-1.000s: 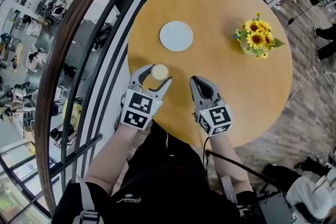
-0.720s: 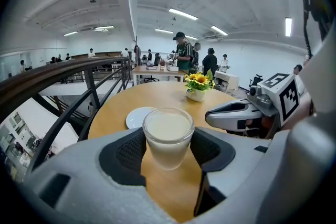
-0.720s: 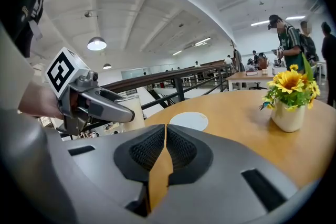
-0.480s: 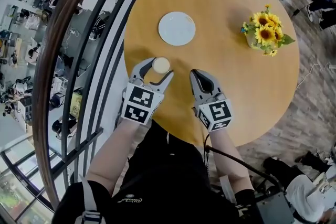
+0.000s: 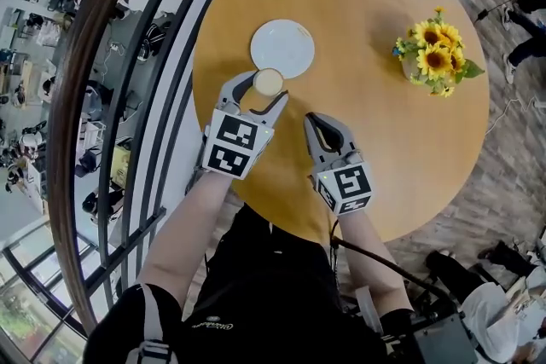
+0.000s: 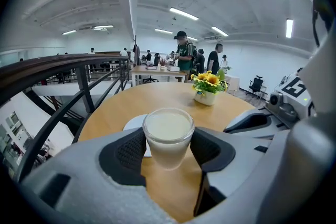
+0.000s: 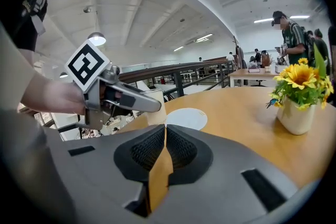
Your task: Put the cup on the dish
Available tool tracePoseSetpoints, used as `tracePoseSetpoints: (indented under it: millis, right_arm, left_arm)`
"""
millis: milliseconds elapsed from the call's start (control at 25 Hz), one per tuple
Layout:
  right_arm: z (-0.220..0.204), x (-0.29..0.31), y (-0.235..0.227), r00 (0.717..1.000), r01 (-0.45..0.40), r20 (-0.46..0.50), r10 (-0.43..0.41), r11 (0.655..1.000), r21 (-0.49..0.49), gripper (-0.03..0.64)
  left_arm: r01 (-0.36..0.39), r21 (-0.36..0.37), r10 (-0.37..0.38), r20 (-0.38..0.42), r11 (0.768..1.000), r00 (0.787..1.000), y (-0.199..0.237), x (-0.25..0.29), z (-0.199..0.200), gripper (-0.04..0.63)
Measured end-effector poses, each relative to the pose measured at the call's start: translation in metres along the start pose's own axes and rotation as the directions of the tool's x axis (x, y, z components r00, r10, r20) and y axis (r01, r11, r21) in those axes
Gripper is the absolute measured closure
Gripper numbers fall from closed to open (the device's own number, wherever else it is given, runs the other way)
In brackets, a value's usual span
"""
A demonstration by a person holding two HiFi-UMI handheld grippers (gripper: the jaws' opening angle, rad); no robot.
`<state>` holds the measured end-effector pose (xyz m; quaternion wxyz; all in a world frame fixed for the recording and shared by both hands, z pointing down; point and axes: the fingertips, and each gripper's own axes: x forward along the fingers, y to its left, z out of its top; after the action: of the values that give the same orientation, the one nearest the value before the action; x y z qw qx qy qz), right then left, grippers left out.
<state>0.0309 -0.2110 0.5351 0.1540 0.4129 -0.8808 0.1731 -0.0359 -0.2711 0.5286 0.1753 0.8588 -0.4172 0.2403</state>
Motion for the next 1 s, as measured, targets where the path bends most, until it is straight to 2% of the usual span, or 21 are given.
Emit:
tracePoseSetpoints:
  millis: [120,480,1000]
  right_arm:
    - [0.000,0.006,-0.002,1.000,-0.005,-0.003,0.005,1.000,0.001,0.607]
    - [-0.007,0.012,-0.014,1.000,0.002,-0.021,-0.002,1.000,0.010,0.607]
    - [-0.010,0.014,-0.021,1.000,0.002,-0.031,-0.001,1.000,0.024,0.607]
  left_arm:
    - [-0.017,0.015,0.017,0.010,1.000,1.000,0.011,0.022,0.012,0.333]
    - [-0.048,0.026,0.048,-0.027,0.999,0.998,0.045,0.082,0.019,0.333]
    - [-0.047,0.019,0.049,-0.083,0.999,0.995,0.053,0.107,0.010,0.333]
